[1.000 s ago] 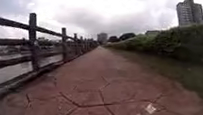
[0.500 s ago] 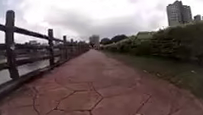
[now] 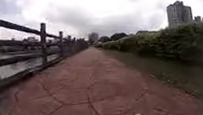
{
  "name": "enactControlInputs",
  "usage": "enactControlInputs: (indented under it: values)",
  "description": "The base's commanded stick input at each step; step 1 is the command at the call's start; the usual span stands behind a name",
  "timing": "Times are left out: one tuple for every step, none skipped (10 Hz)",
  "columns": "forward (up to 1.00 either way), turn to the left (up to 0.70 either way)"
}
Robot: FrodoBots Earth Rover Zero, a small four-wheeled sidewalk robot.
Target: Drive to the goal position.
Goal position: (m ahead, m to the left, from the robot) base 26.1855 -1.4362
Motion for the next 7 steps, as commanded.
enactControlInputs:
  values:
    - [0.85,0.1]
    - [0.85,0.1]
    - [0.85,0.1]
    - [0.85,0.04]
    - [0.85,-0.14]
    - [0.85,-0.21]
    - [0.85,-0.24]
